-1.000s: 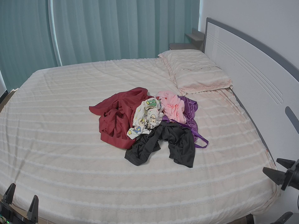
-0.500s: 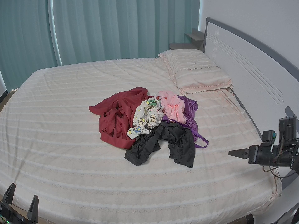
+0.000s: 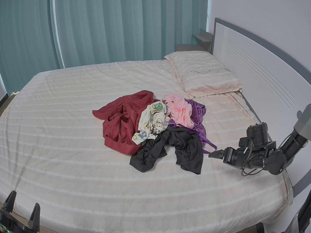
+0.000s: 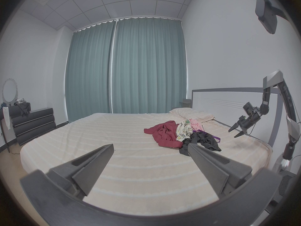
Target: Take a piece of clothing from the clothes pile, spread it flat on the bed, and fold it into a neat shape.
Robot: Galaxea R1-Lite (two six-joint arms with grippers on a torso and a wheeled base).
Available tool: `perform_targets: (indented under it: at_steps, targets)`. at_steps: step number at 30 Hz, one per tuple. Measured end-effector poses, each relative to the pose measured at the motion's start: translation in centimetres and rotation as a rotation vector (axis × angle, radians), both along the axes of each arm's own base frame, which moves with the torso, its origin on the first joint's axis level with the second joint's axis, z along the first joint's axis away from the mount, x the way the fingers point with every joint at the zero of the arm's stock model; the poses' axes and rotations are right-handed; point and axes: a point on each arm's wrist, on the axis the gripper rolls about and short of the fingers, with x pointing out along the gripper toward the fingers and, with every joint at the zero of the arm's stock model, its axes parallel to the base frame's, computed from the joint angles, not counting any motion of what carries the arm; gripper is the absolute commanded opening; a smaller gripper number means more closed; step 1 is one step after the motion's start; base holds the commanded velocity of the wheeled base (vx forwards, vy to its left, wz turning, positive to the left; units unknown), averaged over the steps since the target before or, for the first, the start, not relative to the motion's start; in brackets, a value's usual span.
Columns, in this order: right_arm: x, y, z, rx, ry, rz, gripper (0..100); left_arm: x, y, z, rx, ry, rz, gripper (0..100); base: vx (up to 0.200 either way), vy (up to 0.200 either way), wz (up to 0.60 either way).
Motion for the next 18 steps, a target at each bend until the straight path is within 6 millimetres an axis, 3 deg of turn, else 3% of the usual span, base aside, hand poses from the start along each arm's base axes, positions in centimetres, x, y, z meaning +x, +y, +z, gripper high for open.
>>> perform_targets:
  at_steps: [10,18]
  targets:
    - [4.5,4.1,-4.5,-0.044,0.01,-0.052,100,0.0,0.0,0.0,0.0,0.0,0.0,100,0.0,0.0,0.0]
    - [6.4,6.2,-6.5,-0.05,0.007,-0.064,100,0.0,0.0,0.0,0.0,0.0,0.0,100,0.0,0.0,0.0]
